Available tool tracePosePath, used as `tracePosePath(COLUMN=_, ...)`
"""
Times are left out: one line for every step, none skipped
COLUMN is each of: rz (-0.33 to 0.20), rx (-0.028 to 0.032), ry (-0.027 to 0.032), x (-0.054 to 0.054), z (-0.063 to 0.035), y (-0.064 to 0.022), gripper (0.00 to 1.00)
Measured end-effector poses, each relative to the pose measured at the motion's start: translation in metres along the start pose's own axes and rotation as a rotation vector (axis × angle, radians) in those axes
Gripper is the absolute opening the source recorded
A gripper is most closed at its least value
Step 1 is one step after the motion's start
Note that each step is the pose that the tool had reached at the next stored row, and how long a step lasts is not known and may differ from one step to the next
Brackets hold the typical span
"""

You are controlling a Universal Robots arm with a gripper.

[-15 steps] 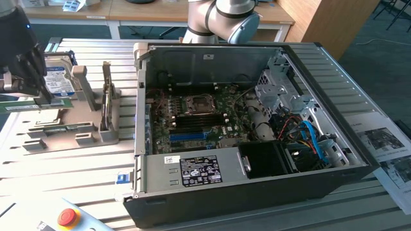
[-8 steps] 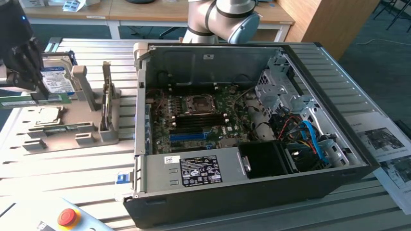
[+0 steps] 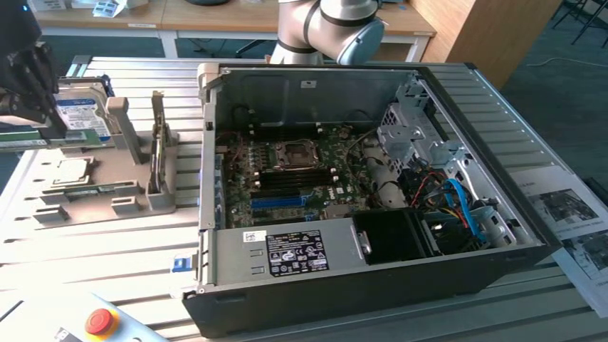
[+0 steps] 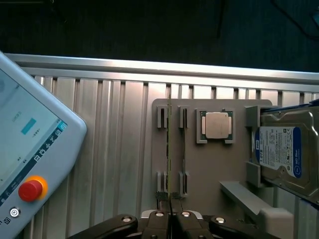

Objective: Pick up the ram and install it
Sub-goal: 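Pick up the ram and move it above insertion slot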

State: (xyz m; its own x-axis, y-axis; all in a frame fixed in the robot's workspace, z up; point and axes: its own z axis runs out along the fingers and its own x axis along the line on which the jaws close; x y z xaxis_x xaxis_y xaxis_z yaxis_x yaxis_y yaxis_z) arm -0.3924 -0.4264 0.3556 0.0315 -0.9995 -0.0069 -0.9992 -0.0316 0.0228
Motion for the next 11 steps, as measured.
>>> tracePosePath(rz=0.000, rx=0.0000, ry=0.0000, x=0.000, z=-0.0017, y=0.0001, gripper=0.12)
tracePosePath(rz=0.000, rx=-0.0001, ry=0.0000, x=0.000, z=-0.0036, y=0.0001, gripper=0.12)
tracePosePath(rz=0.000, rx=-0.0001, ry=0.0000, x=0.000, z=-0.0057, y=0.0001, gripper=0.12)
tracePosePath(rz=0.000, rx=0.0000, ry=0.0000, x=0.000, z=-0.0078, y=0.0002, gripper=0.12)
tracePosePath(rz=0.000, rx=-0.0002, ry=0.0001, x=0.000, z=-0.0097, y=0.0002, gripper=0.12)
tracePosePath(rz=0.000, rx=-0.0001, ry=0.0000, x=0.000, z=-0.0116, y=0.0003, gripper=0.12)
tracePosePath(rz=0.000, rx=-0.0001, ry=0.0000, x=0.000, z=-0.0135, y=0.0003, gripper=0.12)
tracePosePath(rz=0.000, rx=-0.0001, ry=0.0000, x=0.000, z=-0.0154, y=0.0003, gripper=0.12)
tracePosePath(rz=0.000, rx=0.0000, ry=0.0000, x=0.000, z=-0.0171, y=0.0004, gripper=0.12)
tracePosePath(rz=0.000, rx=0.0000, ry=0.0000, x=0.000, z=-0.0186, y=0.0004, gripper=0.12)
tracePosePath(rz=0.000, rx=0.0000, ry=0.0000, x=0.000, z=-0.0201, y=0.0005, gripper=0.12)
